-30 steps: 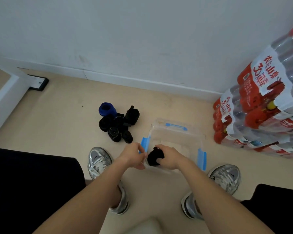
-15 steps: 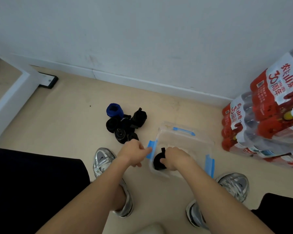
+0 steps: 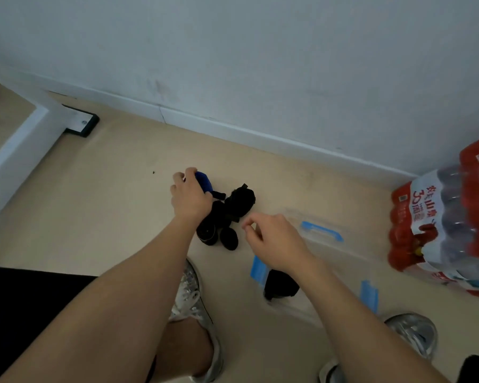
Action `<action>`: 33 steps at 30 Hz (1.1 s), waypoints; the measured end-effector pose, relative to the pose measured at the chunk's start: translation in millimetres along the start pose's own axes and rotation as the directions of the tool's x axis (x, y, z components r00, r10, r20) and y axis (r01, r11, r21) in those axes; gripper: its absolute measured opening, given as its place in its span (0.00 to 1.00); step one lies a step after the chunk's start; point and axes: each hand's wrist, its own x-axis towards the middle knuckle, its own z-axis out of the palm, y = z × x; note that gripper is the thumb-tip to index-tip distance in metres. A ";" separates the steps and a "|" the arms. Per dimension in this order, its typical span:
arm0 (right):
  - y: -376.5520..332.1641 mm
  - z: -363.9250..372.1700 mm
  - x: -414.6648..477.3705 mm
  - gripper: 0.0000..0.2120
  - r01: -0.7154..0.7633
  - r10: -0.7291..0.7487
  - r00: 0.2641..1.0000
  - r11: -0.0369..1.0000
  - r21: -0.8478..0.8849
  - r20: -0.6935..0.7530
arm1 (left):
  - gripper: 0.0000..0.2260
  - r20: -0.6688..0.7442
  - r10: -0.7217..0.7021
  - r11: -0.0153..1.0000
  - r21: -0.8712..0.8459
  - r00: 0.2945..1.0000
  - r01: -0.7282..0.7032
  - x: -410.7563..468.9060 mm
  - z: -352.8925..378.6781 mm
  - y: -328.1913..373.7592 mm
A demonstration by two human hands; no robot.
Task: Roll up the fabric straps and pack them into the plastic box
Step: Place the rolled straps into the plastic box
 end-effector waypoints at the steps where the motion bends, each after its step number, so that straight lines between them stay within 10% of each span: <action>1: 2.2 2.3 3.9 0.08 0.006 -0.006 1.000 1.000 0.009 -0.011 | 0.35 0.036 0.002 1.000 0.026 0.999 -0.003 8.1 2.1 -3.7; 12: 10.1 -4.6 24.7 0.08 0.001 0.005 0.999 0.989 0.148 -0.044 | 0.30 0.130 0.092 0.992 0.079 0.987 -0.103 45.4 12.8 -15.6; 20: 8.6 -40.5 16.5 0.16 0.005 0.028 0.968 0.991 0.131 -0.248 | 0.31 -0.199 0.397 0.910 -0.042 0.896 -0.413 -19.6 -34.9 54.9; 25: 15.4 -61.6 -11.0 0.48 0.124 -0.066 0.909 0.986 0.115 -0.413 | 0.29 -0.016 0.555 0.804 -0.247 0.832 -0.541 -92.9 -44.1 114.2; 30: 39.1 -73.5 -58.7 0.36 0.019 -0.054 0.878 0.997 -0.078 -0.476 | 0.24 0.192 0.674 0.733 -0.290 0.713 -0.615 -139.3 -31.1 127.0; 33: 58.8 -79.5 -85.7 0.33 -0.115 0.122 0.972 0.992 0.047 -0.202 | 0.17 0.280 0.632 0.775 -0.247 0.723 -0.582 -152.0 -19.0 114.5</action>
